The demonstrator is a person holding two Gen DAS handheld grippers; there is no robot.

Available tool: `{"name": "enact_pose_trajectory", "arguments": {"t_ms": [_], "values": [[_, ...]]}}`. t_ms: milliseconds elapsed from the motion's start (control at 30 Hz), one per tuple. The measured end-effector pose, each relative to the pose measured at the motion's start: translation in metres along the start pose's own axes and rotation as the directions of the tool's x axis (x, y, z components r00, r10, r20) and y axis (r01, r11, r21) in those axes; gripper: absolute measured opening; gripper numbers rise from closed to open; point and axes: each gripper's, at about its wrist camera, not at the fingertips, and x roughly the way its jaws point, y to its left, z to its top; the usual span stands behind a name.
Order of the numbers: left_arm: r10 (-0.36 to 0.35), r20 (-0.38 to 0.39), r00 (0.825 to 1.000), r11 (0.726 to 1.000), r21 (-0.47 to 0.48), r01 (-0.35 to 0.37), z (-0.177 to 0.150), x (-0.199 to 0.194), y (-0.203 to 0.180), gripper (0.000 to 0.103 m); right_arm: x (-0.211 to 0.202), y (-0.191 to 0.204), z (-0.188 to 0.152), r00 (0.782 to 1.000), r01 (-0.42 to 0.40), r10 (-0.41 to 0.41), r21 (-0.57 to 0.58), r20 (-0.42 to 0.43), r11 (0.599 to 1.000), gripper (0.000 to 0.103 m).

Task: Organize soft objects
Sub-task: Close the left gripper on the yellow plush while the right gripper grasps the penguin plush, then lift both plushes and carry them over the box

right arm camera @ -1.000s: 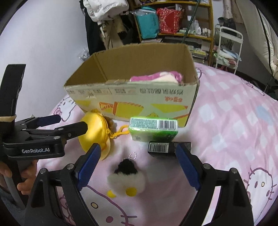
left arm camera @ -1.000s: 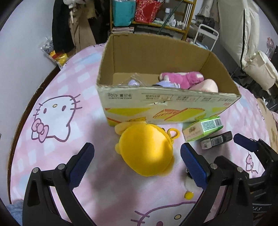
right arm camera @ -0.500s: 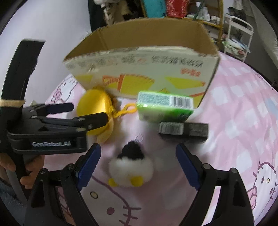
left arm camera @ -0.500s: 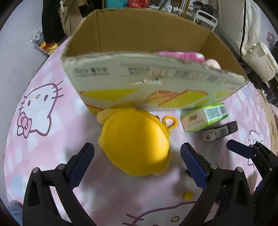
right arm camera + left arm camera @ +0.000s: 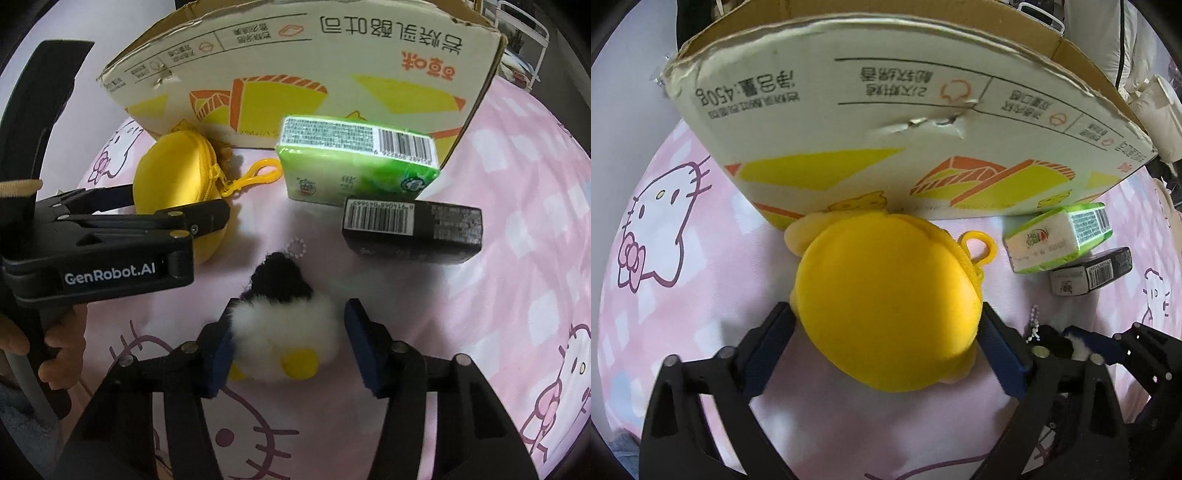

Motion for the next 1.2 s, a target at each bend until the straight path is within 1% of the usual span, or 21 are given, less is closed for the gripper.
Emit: {"name": "enact_pose_trajectory", "arguments": {"t_ms": [67, 100, 133, 167, 233, 267, 367, 467, 600, 767, 867, 933, 967, 1000, 1033, 1067, 1100, 1133, 1167, 1200], "values": [[-0.005, 0.006, 1.000, 1.000, 0.007, 0.005, -0.001, 0.000, -0.003, 0.087, -0.001, -0.004, -0.001, 1.000, -0.006, 0.006, 0.001, 0.005, 1.000, 0.059], [-0.005, 0.007, 1.000, 1.000, 0.011, 0.005, -0.001, 0.000, -0.005, 0.081, -0.001, -0.004, 0.000, 1.000, -0.009, 0.009, 0.000, 0.006, 1.000, 0.056], [-0.007, 0.007, 1.000, 1.000, 0.015, 0.007, -0.001, 0.000, -0.006, 0.078, -0.001, -0.004, 0.000, 1.000, -0.011, 0.011, -0.002, 0.008, 1.000, 0.051], [-0.011, 0.009, 1.000, 1.000, 0.017, 0.011, -0.003, -0.001, -0.007, 0.077, 0.000, -0.005, 0.000, 1.000, -0.014, 0.014, -0.007, 0.007, 1.000, 0.040], [-0.016, 0.017, 1.000, 1.000, 0.003, 0.016, -0.007, -0.003, -0.010, 0.072, -0.001, -0.009, 0.001, 1.000, -0.012, 0.012, -0.018, -0.001, 1.000, 0.039], [-0.024, 0.017, 1.000, 1.000, -0.008, 0.024, -0.009, -0.004, -0.010, 0.071, -0.001, -0.010, 0.001, 1.000, -0.012, 0.012, -0.020, -0.001, 1.000, 0.038], [-0.023, 0.026, 0.999, 0.999, -0.023, 0.023, -0.015, -0.009, -0.008, 0.070, -0.003, -0.008, 0.001, 1.000, -0.009, 0.009, -0.034, 0.008, 0.999, 0.037], [-0.002, 0.050, 0.999, 0.999, -0.045, 0.005, -0.021, -0.015, -0.004, 0.071, -0.009, -0.007, 0.001, 0.999, -0.002, 0.004, -0.046, 0.035, 0.999, 0.037], [0.016, 0.103, 0.995, 0.997, -0.079, -0.008, -0.031, -0.034, -0.004, 0.071, -0.023, -0.009, 0.005, 0.995, -0.002, 0.006, -0.045, 0.101, 0.999, 0.037], [0.044, 0.183, 0.982, 0.995, -0.101, -0.026, -0.045, -0.064, -0.003, 0.071, -0.050, -0.015, 0.003, 0.977, -0.004, 0.012, -0.039, 0.213, 0.999, 0.036], [0.050, 0.244, 0.968, 0.995, -0.101, -0.026, -0.057, -0.087, -0.002, 0.071, -0.069, -0.019, 0.000, 0.958, 0.012, -0.002, -0.036, 0.288, 0.999, 0.036], [0.030, 0.278, 0.960, 0.995, -0.096, -0.004, -0.061, -0.100, 0.001, 0.071, -0.083, -0.021, -0.002, 0.938, 0.028, -0.014, -0.035, 0.347, 0.999, 0.036], [0.030, 0.306, 0.952, 0.995, -0.097, 0.000, -0.065, -0.110, 0.002, 0.071, -0.089, -0.022, -0.004, 0.929, 0.035, -0.019, -0.036, 0.371, 0.999, 0.037], [0.035, 0.324, 0.945, 0.995, -0.096, -0.004, -0.061, -0.116, 0.002, 0.071, -0.095, -0.023, -0.004, 0.917, 0.041, -0.023, -0.037, 0.398, 0.998, 0.037], [0.041, 0.347, 0.937, 0.996, -0.094, -0.009, -0.058, -0.124, 0.002, 0.071, -0.100, -0.022, -0.005, 0.906, 0.048, -0.027, -0.038, 0.422, 0.998, 0.037], [0.054, 0.382, 0.923, 0.996, -0.091, -0.020, -0.062, -0.134, 0.000, 0.071, -0.104, -0.022, -0.004, 0.896, 0.051, -0.028, -0.040, 0.442, 0.998, 0.037], [0.059, 0.402, 0.914, 0.996, -0.086, -0.027, -0.062, -0.140, 0.001, 0.071, -0.111, -0.023, -0.005, 0.883, 0.054, -0.029, -0.041, 0.468, 0.998, 0.037], [0.064, 0.428, 0.902, 0.996, -0.079, -0.034, -0.059, -0.146, 0.005, 0.071, -0.115, -0.020, -0.005, 0.871, 0.061, -0.033, -0.040, 0.490, 0.997, 0.036], [0.073, 0.462, 0.884, 0.996, -0.071, -0.045, -0.062, -0.156, 0.002, 0.071, -0.120, -0.019, -0.004, 0.860, 0.062, -0.033, -0.040, 0.509, 0.997, 0.037], [0.074, 0.482, 0.873, 0.997, -0.065, -0.049, -0.061, -0.160, 0.006, 0.071, -0.123, -0.014, -0.005, 0.850, 0.063, -0.032, -0.041, 0.526, 0.997, 0.037]]}}
